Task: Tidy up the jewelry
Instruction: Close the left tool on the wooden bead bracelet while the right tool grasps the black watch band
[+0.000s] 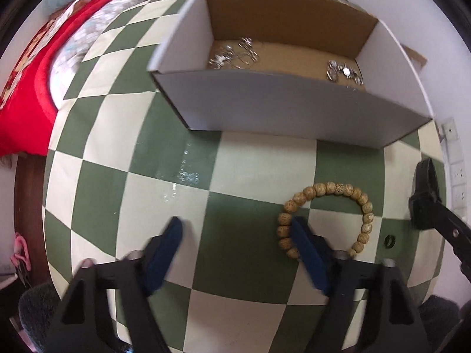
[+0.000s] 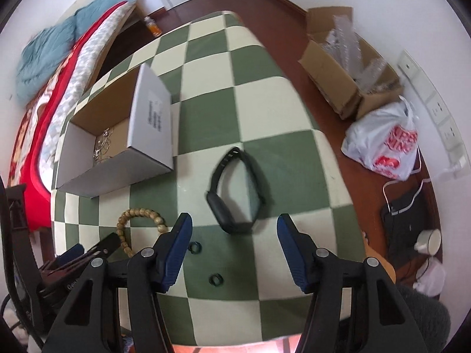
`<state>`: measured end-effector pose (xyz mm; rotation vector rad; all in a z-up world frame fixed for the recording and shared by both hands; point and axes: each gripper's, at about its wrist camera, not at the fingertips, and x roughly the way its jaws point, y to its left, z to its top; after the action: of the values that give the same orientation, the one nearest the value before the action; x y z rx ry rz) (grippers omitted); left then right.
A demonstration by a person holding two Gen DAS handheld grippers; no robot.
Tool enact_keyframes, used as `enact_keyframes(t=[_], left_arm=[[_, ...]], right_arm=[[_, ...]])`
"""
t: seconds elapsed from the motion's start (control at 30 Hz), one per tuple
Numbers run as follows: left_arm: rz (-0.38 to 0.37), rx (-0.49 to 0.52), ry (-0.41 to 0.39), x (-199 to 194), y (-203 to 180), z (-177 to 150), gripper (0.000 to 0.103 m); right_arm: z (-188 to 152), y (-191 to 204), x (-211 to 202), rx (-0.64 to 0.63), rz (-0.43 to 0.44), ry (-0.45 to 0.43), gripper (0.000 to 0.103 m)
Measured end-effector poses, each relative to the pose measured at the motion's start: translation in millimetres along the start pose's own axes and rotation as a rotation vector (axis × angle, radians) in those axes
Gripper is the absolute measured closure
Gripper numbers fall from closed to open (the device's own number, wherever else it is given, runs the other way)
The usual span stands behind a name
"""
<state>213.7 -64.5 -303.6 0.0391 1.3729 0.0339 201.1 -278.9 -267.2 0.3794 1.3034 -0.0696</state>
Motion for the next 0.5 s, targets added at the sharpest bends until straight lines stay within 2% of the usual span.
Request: enact_keyframes(t=[0.1, 0.13, 0.17, 0.27, 0.33, 0.5], left_arm=[[-0.029, 0.024, -0.023, -6, -2, -4, 0.070], [-0.026, 0.033, -0.023, -8, -2, -5, 0.087], [-0.014, 0.041, -0.019, -8, -2, -6, 0.096], [0.009, 0.036, -0.017, -10, 8, -9, 0.096], [0.022, 0.031, -0.020, -13, 16, -13, 0.096], [0.027, 0.000, -0.059, -34, 40, -23, 0.097]], right_arm=[[4, 11, 12, -0.054, -0.035, 0.024, 0.041], [4, 13, 15, -0.063, -0.042, 0.029, 0.041], [5, 15, 18, -0.079, -0.059, 0.037, 0.041], [7, 20, 31, -0.117, -0.087, 0.060, 0.045], [7, 23, 36, -0.139, -0.101, 0.070, 0.063], [4, 28, 36, -0.170, -0.096, 0.060, 0.067]])
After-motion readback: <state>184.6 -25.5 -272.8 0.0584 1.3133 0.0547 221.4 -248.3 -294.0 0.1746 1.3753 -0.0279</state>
